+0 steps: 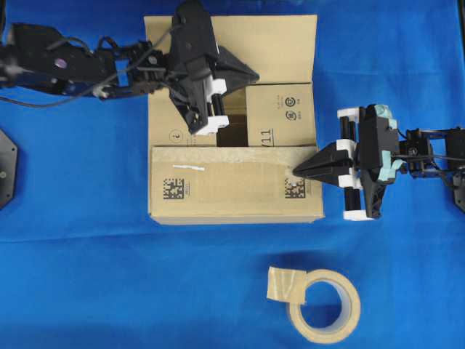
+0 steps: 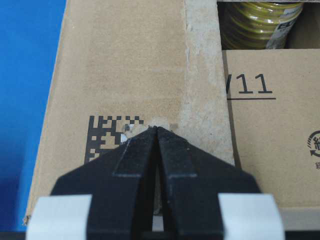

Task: Close the cardboard box.

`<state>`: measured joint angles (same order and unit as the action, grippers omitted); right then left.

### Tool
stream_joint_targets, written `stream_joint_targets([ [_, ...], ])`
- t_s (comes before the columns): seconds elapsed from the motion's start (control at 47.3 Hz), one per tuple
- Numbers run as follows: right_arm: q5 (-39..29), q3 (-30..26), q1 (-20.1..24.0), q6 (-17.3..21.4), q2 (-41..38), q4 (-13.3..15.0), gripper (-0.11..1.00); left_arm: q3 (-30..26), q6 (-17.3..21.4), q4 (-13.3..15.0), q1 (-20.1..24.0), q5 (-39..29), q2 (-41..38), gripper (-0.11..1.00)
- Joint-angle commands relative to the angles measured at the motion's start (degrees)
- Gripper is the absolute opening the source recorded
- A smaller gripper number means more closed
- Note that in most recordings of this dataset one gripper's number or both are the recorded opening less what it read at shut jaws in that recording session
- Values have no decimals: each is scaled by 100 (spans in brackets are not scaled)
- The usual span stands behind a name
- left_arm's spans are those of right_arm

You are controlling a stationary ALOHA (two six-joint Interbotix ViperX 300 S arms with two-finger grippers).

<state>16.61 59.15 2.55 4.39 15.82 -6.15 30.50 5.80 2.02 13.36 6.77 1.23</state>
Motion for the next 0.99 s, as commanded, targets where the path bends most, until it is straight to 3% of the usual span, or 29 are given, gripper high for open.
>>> stream_joint_targets([
  [0.0,26,-105,18,9,9,-18,0,-255,9,-9,141,-264,308,0],
  [0.486,18,-97,18,9,9,-18,0,-1406,44,-44,1441,-2145,35,0],
  [0.697,35,-97,18,0,9,-9,0,-1775,44,-44,1626,-2865,-281,0],
  [0.972,44,-97,18,-9,9,-9,0,-1837,26,-44,1556,-3076,-431,0],
])
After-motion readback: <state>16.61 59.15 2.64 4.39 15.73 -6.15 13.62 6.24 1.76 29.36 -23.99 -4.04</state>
